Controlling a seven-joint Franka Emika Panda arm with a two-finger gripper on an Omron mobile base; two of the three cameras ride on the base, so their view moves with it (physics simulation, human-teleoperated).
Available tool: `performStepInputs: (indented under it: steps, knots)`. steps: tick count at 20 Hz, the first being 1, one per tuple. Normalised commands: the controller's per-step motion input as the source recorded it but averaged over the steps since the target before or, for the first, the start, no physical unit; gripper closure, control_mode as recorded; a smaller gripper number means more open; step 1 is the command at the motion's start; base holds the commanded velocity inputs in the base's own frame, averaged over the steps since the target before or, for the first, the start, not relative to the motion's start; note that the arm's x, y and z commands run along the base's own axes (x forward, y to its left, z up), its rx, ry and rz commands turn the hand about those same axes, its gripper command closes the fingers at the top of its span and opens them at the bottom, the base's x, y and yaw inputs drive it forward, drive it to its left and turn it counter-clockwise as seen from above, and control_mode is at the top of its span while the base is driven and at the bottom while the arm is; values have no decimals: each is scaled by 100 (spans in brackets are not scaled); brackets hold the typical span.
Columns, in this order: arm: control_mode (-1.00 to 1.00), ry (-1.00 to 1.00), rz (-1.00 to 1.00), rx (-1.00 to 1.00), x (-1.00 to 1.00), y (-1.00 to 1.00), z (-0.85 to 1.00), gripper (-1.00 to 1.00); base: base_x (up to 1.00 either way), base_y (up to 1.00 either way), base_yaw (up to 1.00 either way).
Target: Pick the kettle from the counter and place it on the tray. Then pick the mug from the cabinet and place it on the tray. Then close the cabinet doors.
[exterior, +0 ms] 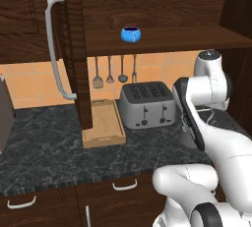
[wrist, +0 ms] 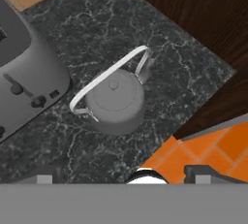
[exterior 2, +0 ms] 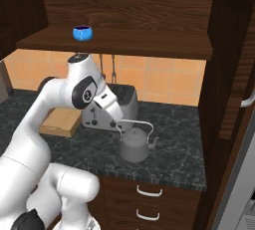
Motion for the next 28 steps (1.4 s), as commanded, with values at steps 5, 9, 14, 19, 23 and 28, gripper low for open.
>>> performStepInputs:
  steps: [5,9,14,19,23,28]
  knots:
    - [-100,2,-22,6,30,-57,-22,-100,0,0,0]
    - [-100,1,-2,3,25,-33,-40,-100,0,0,0]
    - [-100,0,0,5,33,-27,-30,-100,0,0,0]
    - [-100,1,0,7,44,-15,-23,-100,0,0,0]
    - [-100,5,0,7,43,-8,-18,-100,0,0,0]
    - [-100,11,-7,6,30,-1,-27,-100,0,0,0]
